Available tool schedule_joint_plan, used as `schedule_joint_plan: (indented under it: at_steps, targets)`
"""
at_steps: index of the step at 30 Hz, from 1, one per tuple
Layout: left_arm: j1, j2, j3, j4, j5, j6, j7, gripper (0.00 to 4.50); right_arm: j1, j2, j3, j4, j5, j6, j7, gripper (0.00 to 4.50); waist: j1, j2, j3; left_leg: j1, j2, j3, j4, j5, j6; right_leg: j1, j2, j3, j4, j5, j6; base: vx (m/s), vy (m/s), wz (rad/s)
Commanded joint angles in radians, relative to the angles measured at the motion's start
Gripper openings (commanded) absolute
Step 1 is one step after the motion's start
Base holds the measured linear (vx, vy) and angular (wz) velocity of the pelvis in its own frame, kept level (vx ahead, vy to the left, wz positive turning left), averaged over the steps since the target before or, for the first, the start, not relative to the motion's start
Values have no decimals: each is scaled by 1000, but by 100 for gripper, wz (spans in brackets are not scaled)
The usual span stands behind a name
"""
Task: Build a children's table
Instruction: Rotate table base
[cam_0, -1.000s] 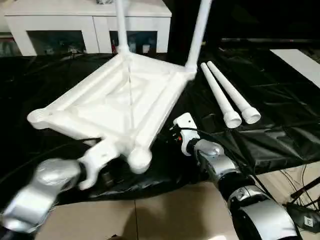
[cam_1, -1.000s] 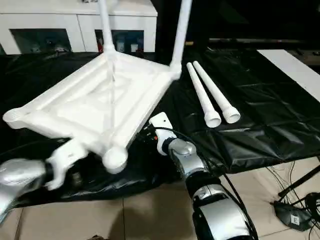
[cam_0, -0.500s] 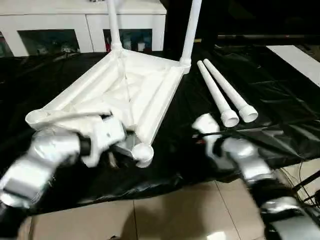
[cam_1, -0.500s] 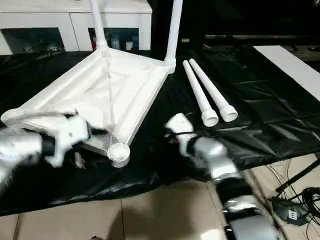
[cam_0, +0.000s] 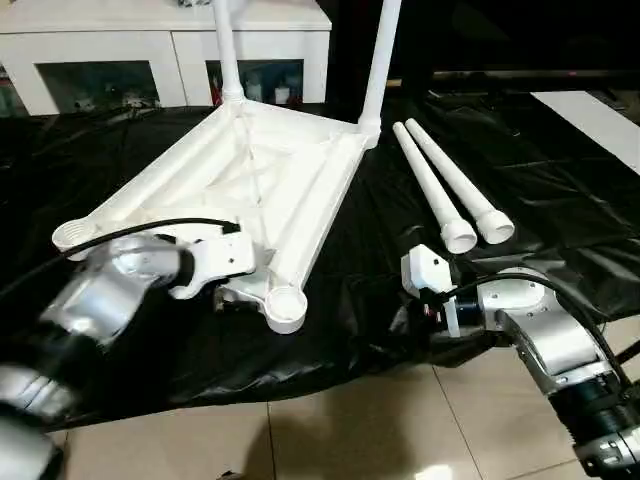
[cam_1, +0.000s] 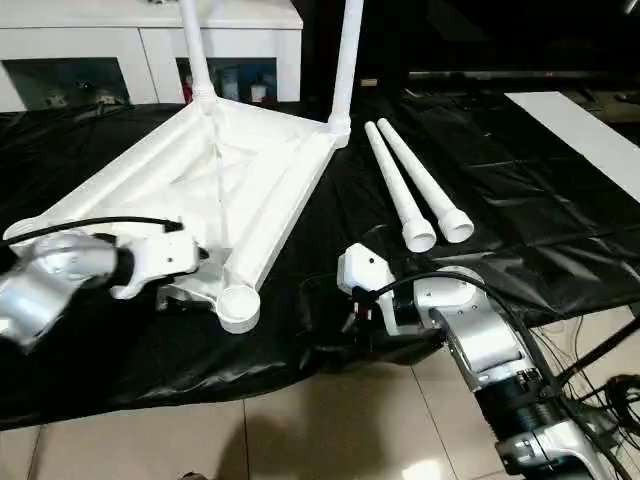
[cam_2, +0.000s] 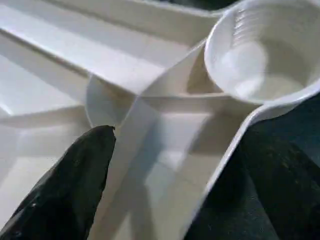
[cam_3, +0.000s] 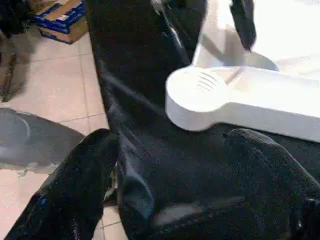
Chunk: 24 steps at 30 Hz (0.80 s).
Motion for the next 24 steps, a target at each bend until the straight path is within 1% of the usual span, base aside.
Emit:
schedule_joint_plan:
  at_steps: [1, 2, 3, 4, 5, 6, 7, 9, 10, 11, 12, 14, 15, 16, 17, 19, 21, 22, 24]
  targets:
    - [-43, -15, -18, 76, 19, -25, -16, 418, 12, -14, 7, -47, 8, 28, 12, 385, 7, 19, -68, 26, 16, -10, -69, -248, 5, 45, -33, 26, -57, -70, -244, 0, 0, 0]
    - [-43, -15, -18, 76, 19, -25, -16, 410, 12, -14, 7, -47, 8, 28, 12, 385, 8, 19, -67, 27, 15, -8, -69, -253, 4, 44, -31, 26, -59, -77, -243, 0, 0, 0]
    - [-52, -14, -31, 99, 21, -18, -54, 408, 17, -21, 10, -60, 9, 38, 12, 385, 11, 18, -67, 28, 17, -9, -69, -259, 1, 44, -34, 27, -58, -84, -245, 0, 0, 0]
    - [-54, -12, -30, 100, 17, -11, -67, 408, 19, -23, 10, -62, 7, 40, 8, 385, 15, 23, -66, 29, 17, -10, -71, -268, -4, 44, -36, 27, -59, -103, -240, 0, 0, 0]
    - [-55, -11, -27, 100, 11, 0, -77, 399, 20, -26, 11, -63, 6, 41, 6, 385, 15, 20, -65, 28, 17, -10, -71, -272, -6, 44, -35, 27, -60, -109, -238, 0, 0, 0]
    - [-60, -13, -23, 113, 10, -5, -84, 372, 23, -30, 12, -73, 7, 51, 3, 385, 18, 20, -64, 30, 19, -10, -73, -283, -12, 42, -36, 27, -61, -124, -236, 0, 0, 0]
    - [-63, -12, -23, 121, 9, -3, -95, 372, 26, -33, 15, -78, 6, 55, -1, 385, 19, 21, -65, 30, 18, -10, -73, -289, -16, 43, -37, 27, -63, -134, -233, 0, 0, 0]
    - [-74, -19, -21, 155, 11, -14, -116, 362, 32, -37, 18, -91, 5, 68, -4, 385, 21, 21, -66, 29, 17, -11, -72, -281, -17, 44, -36, 27, -61, -119, -234, 0, 0, 0]
    - [-77, -21, -20, 162, 9, -12, -122, 351, 33, -37, 19, -92, 4, 70, -5, 385, 23, 21, -67, 29, 18, -11, -72, -271, -15, 45, -37, 27, -59, -102, -237, 0, 0, 0]
    - [-79, -22, -19, 168, 8, -10, -128, 329, 33, -38, 19, -94, 3, 71, -5, 385, 23, 22, -67, 29, 18, -11, -72, -267, -15, 44, -36, 27, -59, -95, -239, 0, 0, 0]
    - [-80, -24, -18, 175, 3, -5, -141, 329, 36, -37, 22, -96, 0, 74, -7, 385, 25, 19, -68, 30, 19, -10, -71, -258, -12, 45, -36, 26, -57, -77, -243, 0, 0, 0]
    - [-80, -27, -15, 170, -9, 12, -160, 315, 38, -37, 28, -97, -7, 76, -11, 385, 28, 21, -68, 29, 19, -10, -71, -250, -11, 45, -37, 26, -54, -65, -249, 0, 0, 0]
    - [-80, -28, -14, 169, -11, 15, -163, 315, 38, -36, 29, -98, -8, 77, -12, 385, 28, 20, -68, 30, 19, -10, -71, -251, -10, 45, -37, 25, -54, -64, -252, 0, 0, 0]
    - [-80, -31, -10, 166, -17, 24, -170, 287, 37, -36, 30, -99, -8, 79, -13, 385, 29, 19, -68, 29, 19, -9, -71, -251, -10, 46, -38, 26, -54, -63, -254, 0, 0, 0]
    - [-79, -38, -1, 160, -29, 40, -175, 281, 35, -33, 32, -95, -9, 79, -14, 385, 29, 19, -68, 29, 19, -10, -71, -248, -9, 46, -38, 26, -53, -60, -255, 0, 0, 0]
    - [-80, -45, 6, 161, -37, 50, -182, 279, 32, -30, 35, -93, -11, 80, -17, 385, 30, 17, -68, 28, 18, -9, -70, -242, -6, 47, -38, 26, -53, -55, -257, 0, 0, 0]
    - [-82, -53, 12, 165, -43, 65, -198, 246, 31, -29, 40, -91, -15, 81, -20, 385, 29, 16, -67, 28, 19, -9, -71, -243, -5, 47, -38, 26, -55, -67, -254, 0, 0, 0]
    - [-83, -54, 12, 165, -42, 71, -206, 237, 31, -28, 42, -90, -18, 80, -22, 385, 30, 17, -68, 27, 19, -9, -70, -241, -5, 48, -39, 26, -54, -67, -252, 0, 0, 0]
    - [-83, -54, 13, 159, -41, 104, -213, 232, 31, -29, 49, -88, -22, 77, -30, 385, 29, 17, -67, 26, 18, -10, -71, -238, -7, 49, -40, 26, -54, -68, -250, 0, 0, 0]
